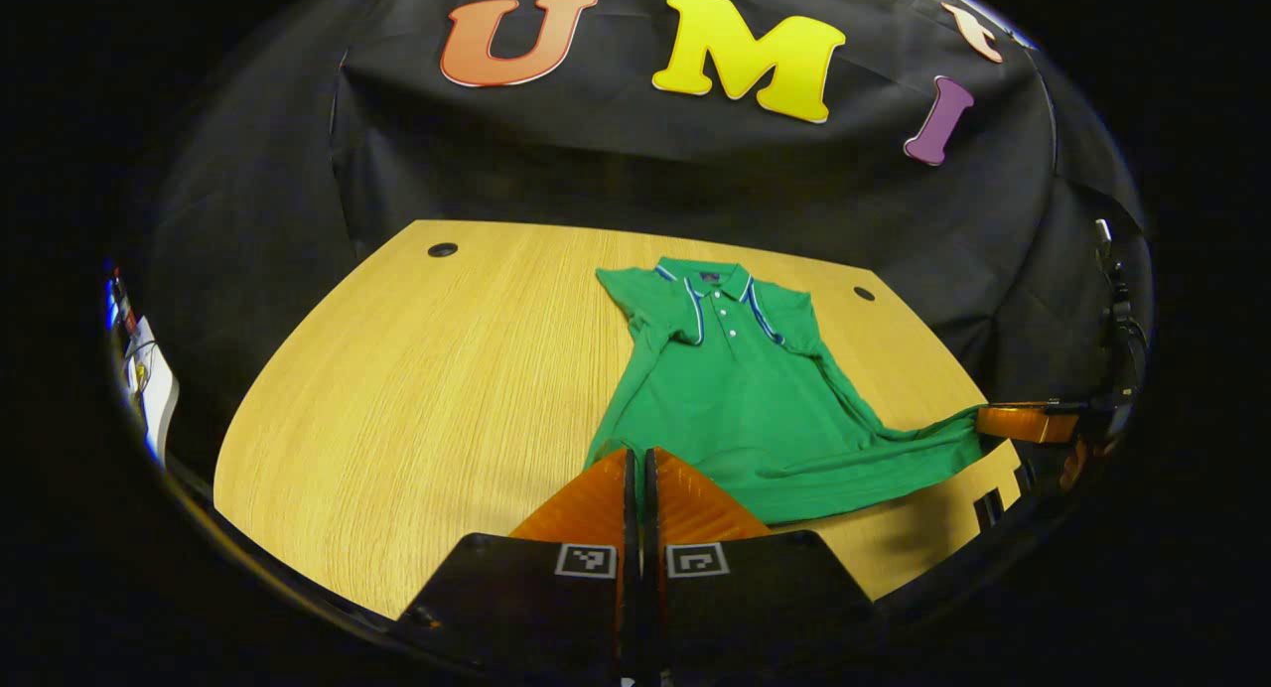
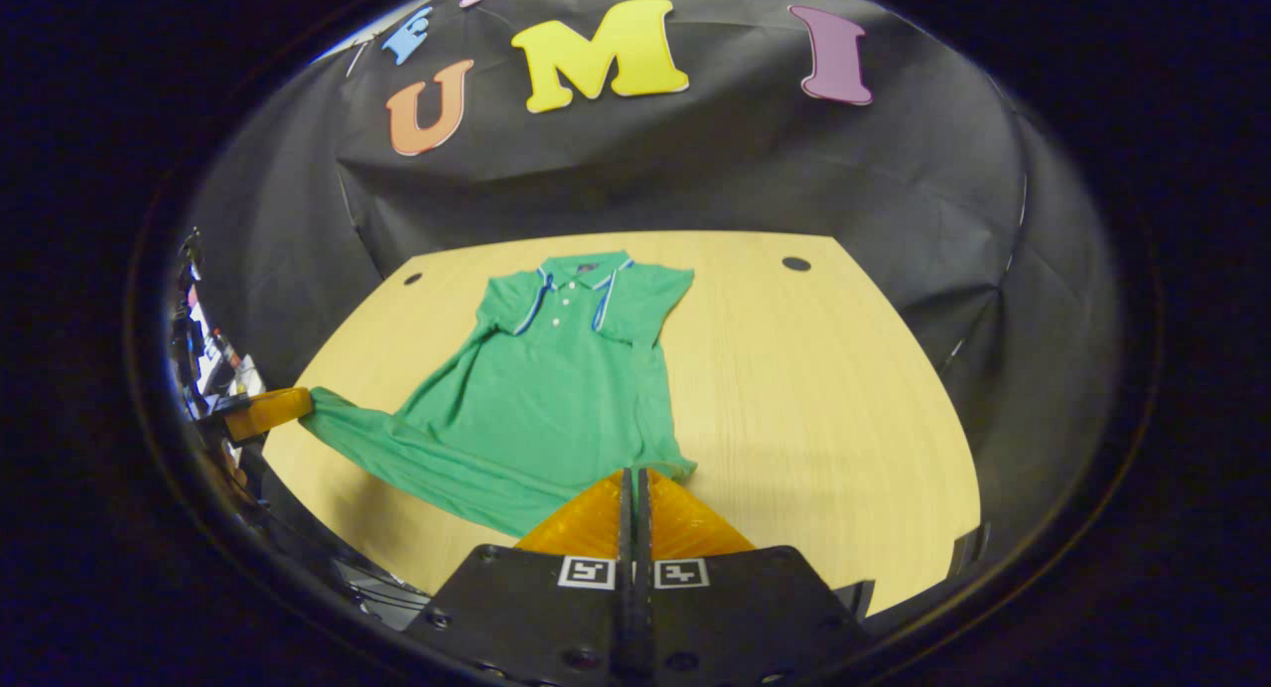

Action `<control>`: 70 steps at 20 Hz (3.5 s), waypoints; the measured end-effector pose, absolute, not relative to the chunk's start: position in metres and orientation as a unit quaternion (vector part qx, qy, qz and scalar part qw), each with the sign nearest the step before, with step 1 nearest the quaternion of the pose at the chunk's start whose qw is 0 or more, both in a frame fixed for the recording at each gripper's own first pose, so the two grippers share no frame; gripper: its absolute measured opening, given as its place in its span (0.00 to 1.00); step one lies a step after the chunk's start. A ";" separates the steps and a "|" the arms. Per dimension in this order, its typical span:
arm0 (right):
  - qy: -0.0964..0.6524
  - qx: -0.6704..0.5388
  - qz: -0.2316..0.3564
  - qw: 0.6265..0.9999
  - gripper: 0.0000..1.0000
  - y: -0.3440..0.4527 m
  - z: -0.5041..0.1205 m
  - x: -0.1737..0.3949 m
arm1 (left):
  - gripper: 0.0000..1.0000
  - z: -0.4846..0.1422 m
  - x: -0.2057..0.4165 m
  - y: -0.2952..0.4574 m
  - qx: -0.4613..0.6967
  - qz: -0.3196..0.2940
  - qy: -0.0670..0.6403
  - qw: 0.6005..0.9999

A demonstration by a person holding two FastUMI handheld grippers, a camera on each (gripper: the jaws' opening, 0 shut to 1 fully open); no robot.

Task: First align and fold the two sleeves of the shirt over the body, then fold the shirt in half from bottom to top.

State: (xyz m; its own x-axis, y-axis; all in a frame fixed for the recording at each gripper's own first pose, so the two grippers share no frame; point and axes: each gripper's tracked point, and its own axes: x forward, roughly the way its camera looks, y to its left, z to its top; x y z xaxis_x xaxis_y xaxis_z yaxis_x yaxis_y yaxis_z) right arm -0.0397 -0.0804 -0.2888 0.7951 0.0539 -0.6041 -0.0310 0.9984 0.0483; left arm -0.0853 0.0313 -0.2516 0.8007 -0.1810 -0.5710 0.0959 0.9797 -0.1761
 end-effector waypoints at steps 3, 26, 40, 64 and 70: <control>0.294 0.016 0.025 0.955 0.00 -0.084 -0.257 0.004 | 0.06 -0.230 -0.041 0.032 -0.053 -0.073 0.280 0.956; 0.256 0.014 0.049 0.965 0.01 -0.090 -0.186 0.309 | 0.06 -0.219 0.246 0.037 -0.067 -0.046 0.227 0.970; 0.272 0.016 0.041 0.961 0.23 -0.084 -0.235 0.355 | 0.71 -0.275 0.285 0.039 -0.052 -0.001 0.266 0.962; 0.098 -0.012 -0.001 0.995 0.97 -0.036 -0.064 0.145 | 1.00 -0.055 0.122 0.037 -0.029 0.000 0.114 0.993; 0.050 -0.021 -0.005 0.999 0.97 -0.013 -0.037 0.030 | 1.00 0.000 0.013 0.026 -0.013 -0.007 0.070 0.997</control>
State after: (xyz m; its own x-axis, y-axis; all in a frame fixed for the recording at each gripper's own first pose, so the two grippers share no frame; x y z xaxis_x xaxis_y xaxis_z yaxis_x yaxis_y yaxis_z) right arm 0.0299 -0.0126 -0.0368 0.9950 -0.0122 -0.0996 0.0079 0.9990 -0.0431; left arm 0.0132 0.0263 -0.0004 0.9901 -0.0160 -0.1395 0.0124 0.9996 -0.0269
